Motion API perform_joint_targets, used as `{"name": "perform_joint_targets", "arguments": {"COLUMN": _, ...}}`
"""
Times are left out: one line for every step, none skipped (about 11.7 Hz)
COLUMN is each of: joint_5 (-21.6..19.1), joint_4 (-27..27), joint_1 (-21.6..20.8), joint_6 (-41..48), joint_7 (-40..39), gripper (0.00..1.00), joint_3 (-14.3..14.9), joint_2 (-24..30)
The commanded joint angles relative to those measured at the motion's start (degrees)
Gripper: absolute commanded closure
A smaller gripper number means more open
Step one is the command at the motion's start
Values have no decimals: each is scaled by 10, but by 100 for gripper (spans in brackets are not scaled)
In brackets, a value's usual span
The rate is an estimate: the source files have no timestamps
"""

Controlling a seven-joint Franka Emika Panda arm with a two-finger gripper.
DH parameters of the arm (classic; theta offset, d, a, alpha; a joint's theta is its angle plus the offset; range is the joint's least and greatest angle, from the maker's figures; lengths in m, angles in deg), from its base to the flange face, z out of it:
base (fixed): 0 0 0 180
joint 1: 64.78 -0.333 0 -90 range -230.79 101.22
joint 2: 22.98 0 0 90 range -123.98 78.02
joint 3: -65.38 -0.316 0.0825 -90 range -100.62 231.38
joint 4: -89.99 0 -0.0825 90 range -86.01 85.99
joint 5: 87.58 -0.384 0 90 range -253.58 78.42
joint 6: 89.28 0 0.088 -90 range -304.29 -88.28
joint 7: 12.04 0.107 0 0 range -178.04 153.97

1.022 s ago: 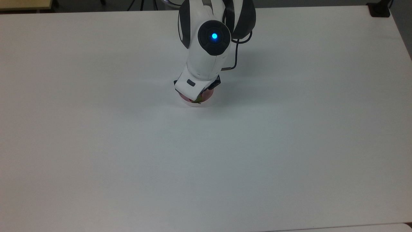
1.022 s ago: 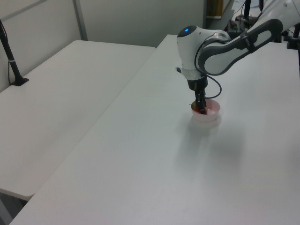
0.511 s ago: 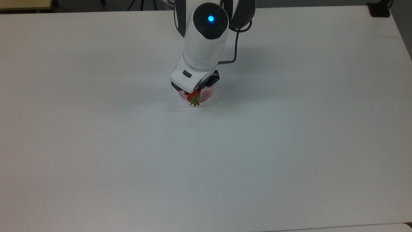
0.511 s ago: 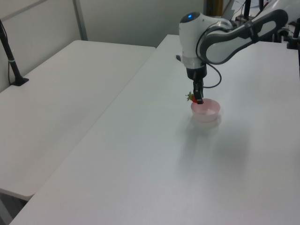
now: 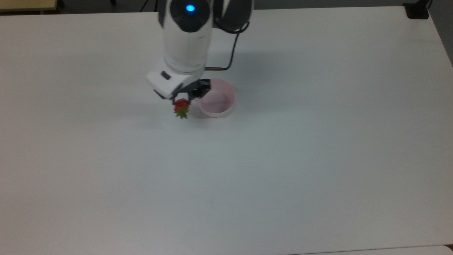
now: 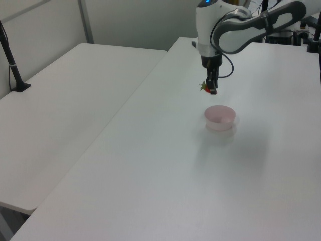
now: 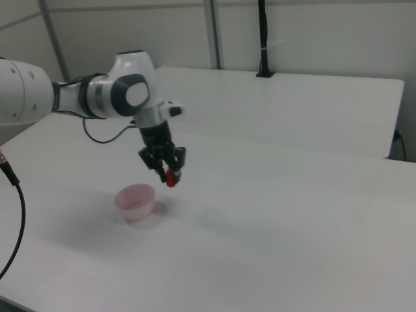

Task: Pick up strawberry from bowl
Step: 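Lift the strawberry up out of the bowl, then carry the held strawberry away from the bowl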

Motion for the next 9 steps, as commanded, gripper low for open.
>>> {"name": "perform_joint_targets", "arguments": {"joint_5": -6, "joint_4": -18, "joint_1": 41, "joint_6": -14, "joint_7": -71, "gripper": 58, "joint_3": 30, "joint_2": 0}}
{"name": "perform_joint_targets", "arguments": {"joint_5": -6, "joint_4": -20, "joint_1": 59, "joint_6": -14, "joint_7": -83, "gripper": 57, "joint_3": 30, "joint_2": -17}}
{"name": "perform_joint_targets", "arguments": {"joint_5": -6, "joint_4": -19, "joint_1": 73, "joint_6": -16, "joint_7": -87, "gripper": 57, "joint_3": 30, "joint_2": -24}}
{"name": "perform_joint_targets", "arguments": {"joint_5": -5, "joint_4": -19, "joint_1": 75, "joint_6": -16, "joint_7": -87, "gripper": 57, "joint_3": 29, "joint_2": -31}}
{"name": "perform_joint_targets", "arguments": {"joint_5": -4, "joint_4": -21, "joint_1": 76, "joint_6": -16, "joint_7": -87, "gripper": 53, "joint_3": 29, "joint_2": -33}}
{"name": "perform_joint_targets", "arguments": {"joint_5": -4, "joint_4": -20, "joint_1": 78, "joint_6": -15, "joint_7": -87, "gripper": 52, "joint_3": 29, "joint_2": -34}}
{"name": "perform_joint_targets", "arguments": {"joint_5": -6, "joint_4": -18, "joint_1": 77, "joint_6": -14, "joint_7": -80, "gripper": 32, "joint_3": 29, "joint_2": -28}}
{"name": "perform_joint_targets", "arguments": {"joint_5": -7, "joint_4": -17, "joint_1": 73, "joint_6": -7, "joint_7": -73, "gripper": 6, "joint_3": 30, "joint_2": -15}}
{"name": "perform_joint_targets", "arguments": {"joint_5": -8, "joint_4": -18, "joint_1": 68, "joint_6": -6, "joint_7": -54, "gripper": 0, "joint_3": 29, "joint_2": 20}}
